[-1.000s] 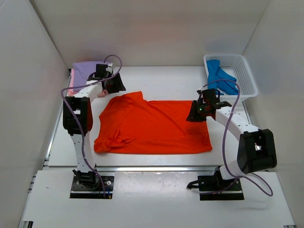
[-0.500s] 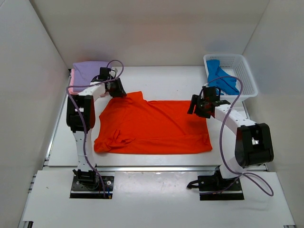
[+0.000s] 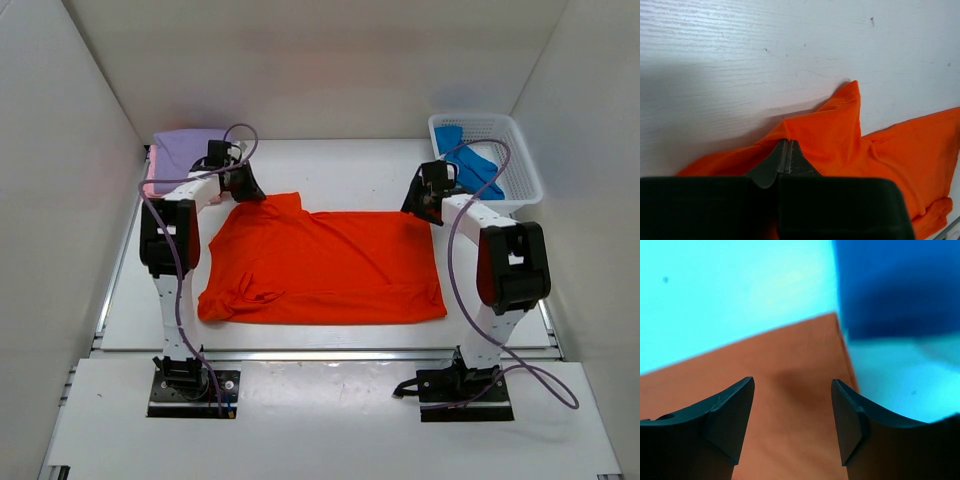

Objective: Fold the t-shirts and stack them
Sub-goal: Grap the side of the flattened tshirt furthest away from the robot with both arms, then fold the other side of the tshirt into a rectangle, then rotate the tshirt 90 degrees

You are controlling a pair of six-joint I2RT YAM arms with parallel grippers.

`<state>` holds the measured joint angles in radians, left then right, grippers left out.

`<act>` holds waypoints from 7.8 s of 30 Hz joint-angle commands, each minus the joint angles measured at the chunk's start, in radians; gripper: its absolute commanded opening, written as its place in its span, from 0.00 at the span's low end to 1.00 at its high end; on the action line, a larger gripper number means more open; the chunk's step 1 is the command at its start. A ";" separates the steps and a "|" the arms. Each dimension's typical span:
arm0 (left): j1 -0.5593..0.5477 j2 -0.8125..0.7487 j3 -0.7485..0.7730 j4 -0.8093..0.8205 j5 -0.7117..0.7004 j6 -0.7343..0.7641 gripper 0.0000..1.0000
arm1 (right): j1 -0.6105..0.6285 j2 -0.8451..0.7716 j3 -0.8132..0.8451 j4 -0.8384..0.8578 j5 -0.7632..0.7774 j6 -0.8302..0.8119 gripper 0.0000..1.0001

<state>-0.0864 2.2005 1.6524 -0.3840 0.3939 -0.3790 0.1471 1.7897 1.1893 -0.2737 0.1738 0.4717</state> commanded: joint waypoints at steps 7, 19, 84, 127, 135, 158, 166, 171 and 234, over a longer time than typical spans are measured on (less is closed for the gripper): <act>0.013 -0.145 0.004 0.052 0.085 -0.020 0.00 | -0.032 0.131 0.167 -0.047 0.087 0.018 0.59; 0.007 -0.150 -0.019 0.059 0.125 -0.028 0.00 | -0.030 0.264 0.279 -0.124 0.092 0.016 0.52; -0.036 -1.312 -1.097 -0.081 -0.015 0.046 0.01 | -0.052 -0.607 -0.482 -0.153 -0.140 -0.064 0.00; -0.082 -1.096 -1.066 -0.071 -0.211 -0.024 0.00 | -0.050 -0.504 -0.536 -0.128 -0.194 -0.074 0.00; -0.073 -1.133 -1.021 -0.144 -0.173 -0.007 0.37 | -0.017 -0.498 -0.482 -0.203 -0.177 -0.091 0.16; -0.228 -0.933 -1.027 0.008 -0.241 -0.129 0.33 | 0.031 -0.165 -0.197 -0.179 -0.290 -0.232 0.00; -0.226 -0.457 -0.621 -0.013 -0.240 -0.049 0.39 | 0.086 -0.180 -0.319 -0.251 -0.217 -0.036 0.00; -0.246 -0.133 -0.152 -0.116 -0.207 0.003 0.35 | 0.242 -0.309 -0.547 -0.142 -0.249 0.177 0.00; -0.567 -1.098 -1.243 0.026 -0.159 -0.340 0.72 | 0.568 -0.667 -0.867 0.209 -0.513 0.432 0.46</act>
<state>-0.6231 1.0718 0.4309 -0.4568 0.2535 -0.6605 0.7013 1.0832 0.3084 -0.0765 -0.3584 0.8978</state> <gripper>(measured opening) 0.724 0.458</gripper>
